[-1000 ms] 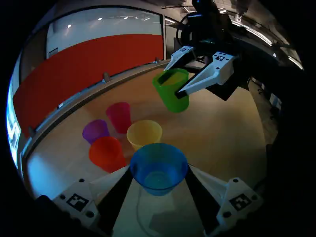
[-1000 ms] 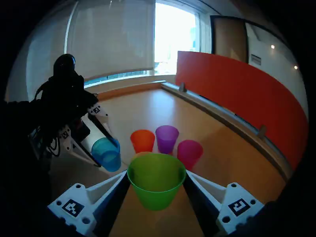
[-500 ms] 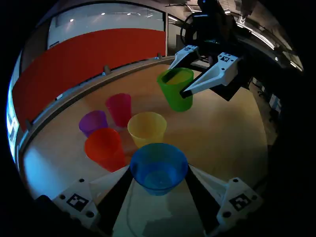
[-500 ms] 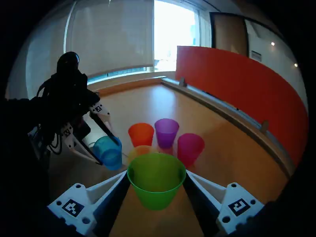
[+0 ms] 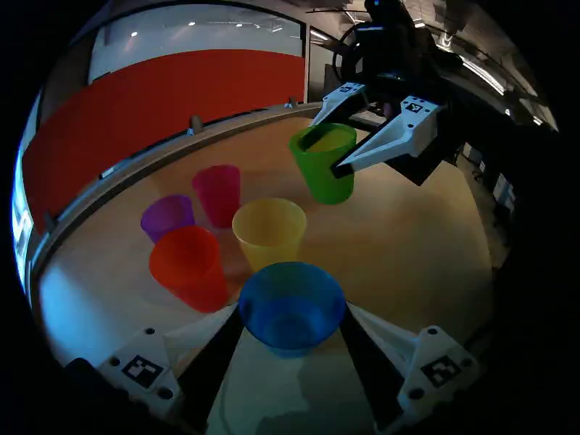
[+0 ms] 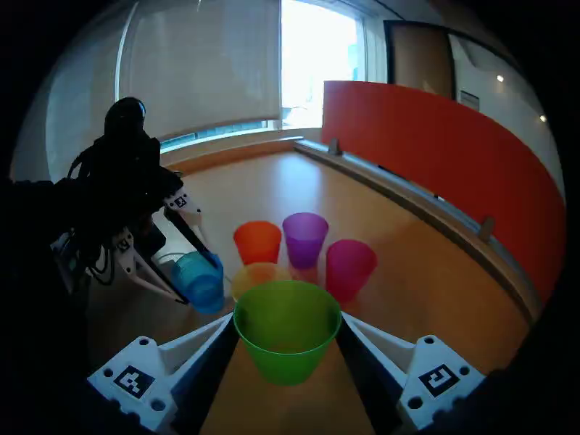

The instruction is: Pour water

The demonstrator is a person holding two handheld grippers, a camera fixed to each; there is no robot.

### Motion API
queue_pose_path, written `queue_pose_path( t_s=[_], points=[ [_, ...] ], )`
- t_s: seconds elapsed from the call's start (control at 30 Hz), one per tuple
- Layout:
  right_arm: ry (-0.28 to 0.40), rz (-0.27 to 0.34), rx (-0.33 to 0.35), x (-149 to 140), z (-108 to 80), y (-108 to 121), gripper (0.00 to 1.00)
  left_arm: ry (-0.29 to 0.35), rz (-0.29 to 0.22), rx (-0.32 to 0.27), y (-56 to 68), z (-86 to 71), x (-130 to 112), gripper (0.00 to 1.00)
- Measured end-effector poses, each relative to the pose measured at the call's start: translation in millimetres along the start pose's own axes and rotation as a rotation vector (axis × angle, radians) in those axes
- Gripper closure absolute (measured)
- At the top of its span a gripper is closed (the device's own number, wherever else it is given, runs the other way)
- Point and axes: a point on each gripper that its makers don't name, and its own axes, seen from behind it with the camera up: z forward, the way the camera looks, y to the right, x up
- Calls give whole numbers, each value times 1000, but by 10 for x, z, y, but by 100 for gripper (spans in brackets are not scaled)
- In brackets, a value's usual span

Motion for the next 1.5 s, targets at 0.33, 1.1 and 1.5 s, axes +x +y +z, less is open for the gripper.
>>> queue_pose_path(
  t_s=[0.33, 1.1, 1.5],
  points=[
    [-24, 7, 4, -119, 68, -34, 9, 8, -7, 0, -4, -24, -50, 12],
    [-62, 20, 6, -375, 240, -33, 9, -6, -47, 2, -42, -93, -130, 2],
    [-78, 29, 2, -528, 360, -2, 9, 0, -64, 17, -11, -246, -173, 2]
  ],
)
